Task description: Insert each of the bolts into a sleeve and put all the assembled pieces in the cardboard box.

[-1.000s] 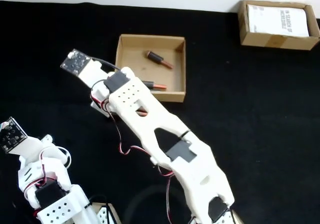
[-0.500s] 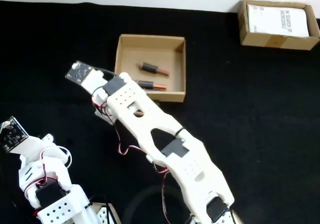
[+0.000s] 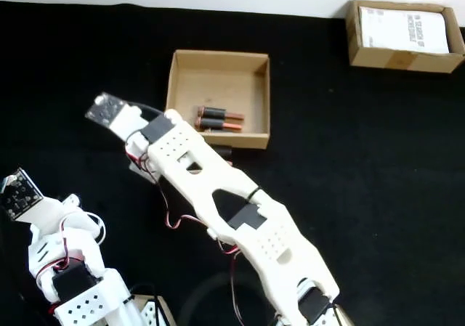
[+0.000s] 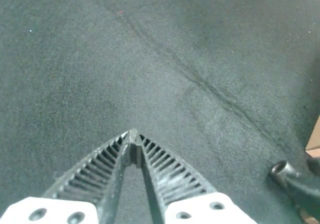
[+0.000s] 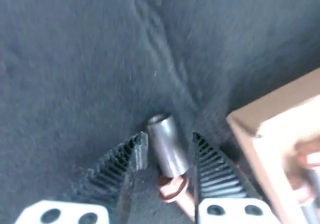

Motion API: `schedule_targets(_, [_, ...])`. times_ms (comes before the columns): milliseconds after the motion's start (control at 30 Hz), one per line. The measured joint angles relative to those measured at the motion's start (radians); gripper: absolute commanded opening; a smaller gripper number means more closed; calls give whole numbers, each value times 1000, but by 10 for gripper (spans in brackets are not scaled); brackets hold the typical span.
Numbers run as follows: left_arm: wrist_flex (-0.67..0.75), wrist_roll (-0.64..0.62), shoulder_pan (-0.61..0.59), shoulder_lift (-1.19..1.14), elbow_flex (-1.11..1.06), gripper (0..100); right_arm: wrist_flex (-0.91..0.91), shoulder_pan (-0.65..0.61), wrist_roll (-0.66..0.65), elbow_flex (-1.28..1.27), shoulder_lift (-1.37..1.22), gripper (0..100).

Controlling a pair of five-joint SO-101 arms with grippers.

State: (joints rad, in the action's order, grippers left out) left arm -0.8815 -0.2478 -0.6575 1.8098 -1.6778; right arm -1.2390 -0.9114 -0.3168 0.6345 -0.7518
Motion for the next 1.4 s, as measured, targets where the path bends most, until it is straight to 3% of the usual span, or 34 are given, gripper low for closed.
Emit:
schedule_targets(300, [0,0,0,0,0,10,2,15,0,8,-98,126])
schedule_targets(367, [0,0,0,0,0,10,2,21,0,17,-114,98])
schedule_targets(433, [0,0,0,0,0,10,2,26,0,26,-127,7])
schedule_targets(667, [0,0,0,0,0,10,2,64,3,54,-150,8])
schedule_targets(867, [0,0,6,0,0,10,-175,86,5,221,-133,8])
schedule_targets(1167, [0,0,87,0,0,10,-496,141,210,624,109,7])
schedule_targets(1300, [-43,14,137,0,0,10,-512,224,292,646,256,6])
schedule_targets(1400, [-97,114,175,0,0,10,-514,292,331,559,408,6])
